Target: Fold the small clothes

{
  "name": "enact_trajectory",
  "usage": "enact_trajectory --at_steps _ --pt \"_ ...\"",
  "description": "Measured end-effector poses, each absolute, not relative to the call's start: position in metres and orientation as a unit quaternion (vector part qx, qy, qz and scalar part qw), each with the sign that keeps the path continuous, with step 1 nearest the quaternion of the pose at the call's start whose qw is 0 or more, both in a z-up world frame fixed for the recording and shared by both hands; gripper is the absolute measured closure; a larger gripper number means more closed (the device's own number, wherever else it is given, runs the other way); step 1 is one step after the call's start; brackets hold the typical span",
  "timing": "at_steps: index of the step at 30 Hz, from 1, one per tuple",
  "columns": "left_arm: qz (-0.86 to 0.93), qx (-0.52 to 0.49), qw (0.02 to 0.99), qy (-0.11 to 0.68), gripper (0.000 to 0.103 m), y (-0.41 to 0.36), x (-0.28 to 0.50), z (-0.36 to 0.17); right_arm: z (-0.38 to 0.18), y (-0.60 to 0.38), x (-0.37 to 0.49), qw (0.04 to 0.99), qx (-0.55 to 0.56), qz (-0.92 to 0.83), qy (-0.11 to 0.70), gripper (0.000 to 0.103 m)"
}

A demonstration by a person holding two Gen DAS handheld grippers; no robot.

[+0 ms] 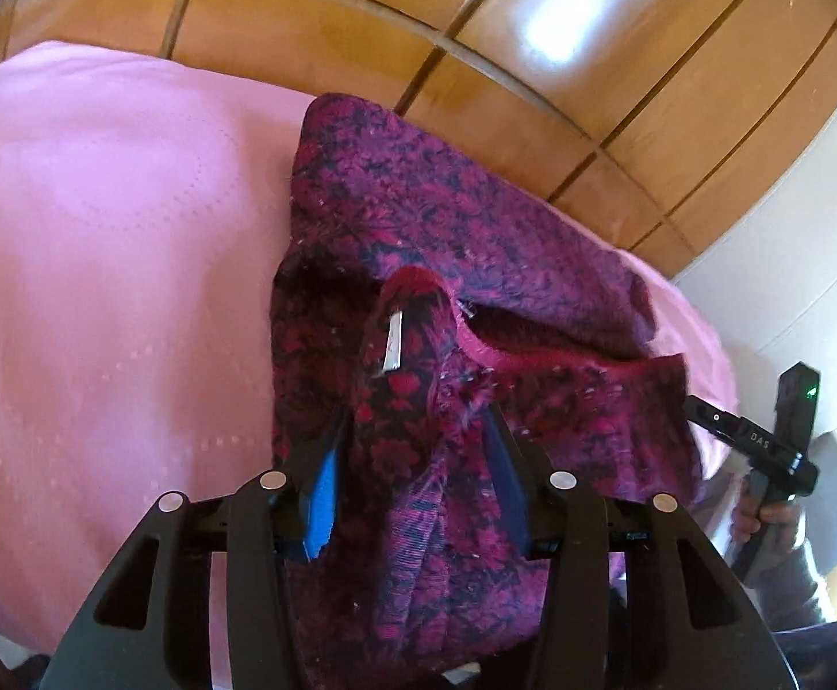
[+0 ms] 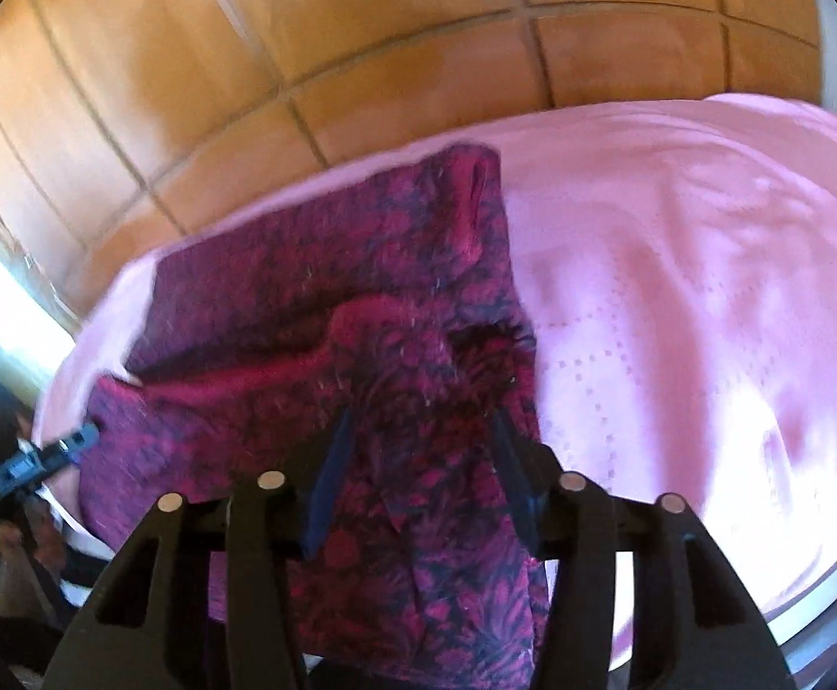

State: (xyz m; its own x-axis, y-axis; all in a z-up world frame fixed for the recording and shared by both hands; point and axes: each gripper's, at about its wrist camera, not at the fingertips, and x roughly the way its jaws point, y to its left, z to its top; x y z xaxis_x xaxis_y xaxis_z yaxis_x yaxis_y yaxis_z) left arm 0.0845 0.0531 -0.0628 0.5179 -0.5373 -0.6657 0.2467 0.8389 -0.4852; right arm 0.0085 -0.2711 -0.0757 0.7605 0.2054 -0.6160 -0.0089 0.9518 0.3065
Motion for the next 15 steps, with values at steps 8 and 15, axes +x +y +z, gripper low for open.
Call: enact_trajectory --at_steps 8,15 --pt "-0.205 -0.147 0.888 0.385 0.09 0.067 0.057 -0.04 -0.067 -0.254 -0.008 0.936 0.083 0.054 0.339 0.089" --pt "-0.213 -0.131 0.91 0.329 0.09 0.068 0.045 0.0 -0.006 -0.247 -0.04 0.957 0.067 0.086 0.269 0.09"
